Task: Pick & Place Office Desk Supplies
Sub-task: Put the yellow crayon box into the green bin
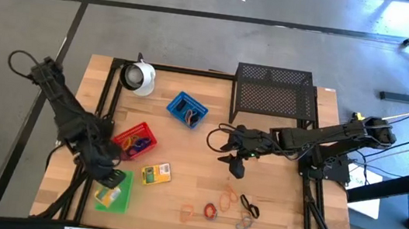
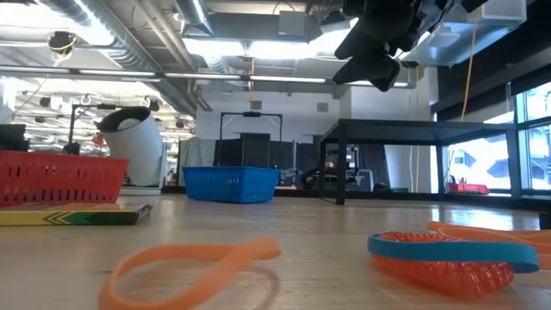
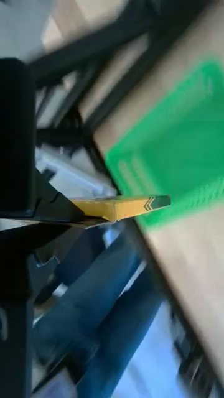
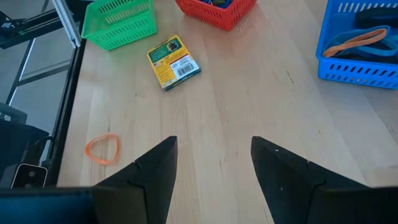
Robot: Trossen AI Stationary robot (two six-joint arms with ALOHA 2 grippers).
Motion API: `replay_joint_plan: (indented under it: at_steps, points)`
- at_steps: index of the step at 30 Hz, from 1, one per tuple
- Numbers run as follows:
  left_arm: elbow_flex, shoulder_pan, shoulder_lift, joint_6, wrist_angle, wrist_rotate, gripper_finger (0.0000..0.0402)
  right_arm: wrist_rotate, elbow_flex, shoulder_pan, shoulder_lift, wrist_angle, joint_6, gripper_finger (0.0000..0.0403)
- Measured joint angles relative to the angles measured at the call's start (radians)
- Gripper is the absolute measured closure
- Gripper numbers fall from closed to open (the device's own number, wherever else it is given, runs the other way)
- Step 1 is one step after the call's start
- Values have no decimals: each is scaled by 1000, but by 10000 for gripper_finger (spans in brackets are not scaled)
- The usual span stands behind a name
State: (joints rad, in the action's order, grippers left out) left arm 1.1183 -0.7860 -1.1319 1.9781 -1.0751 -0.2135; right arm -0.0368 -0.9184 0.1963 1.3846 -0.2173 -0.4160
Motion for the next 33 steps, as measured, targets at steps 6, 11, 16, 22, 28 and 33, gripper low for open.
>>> replay_joint_plan:
  at_steps: [6,11,16,22,28,33]
  points:
    - [0,-25,-34,51,-106,13,400,-31,0,0,0,0,0,195]
    - [0,-24,-90,50,-143,13,399,-34,0,-1,0,0,1,195]
    - [0,-24,-155,35,-143,14,399,-55,0,-1,0,0,5,195]
    - [0,-24,-224,34,-143,14,399,-61,0,-1,0,0,8,195]
    - [0,-24,-268,32,-143,14,394,-61,0,-1,0,0,9,195]
    - [0,-24,-282,33,-142,14,387,-61,0,-1,0,0,9,195]
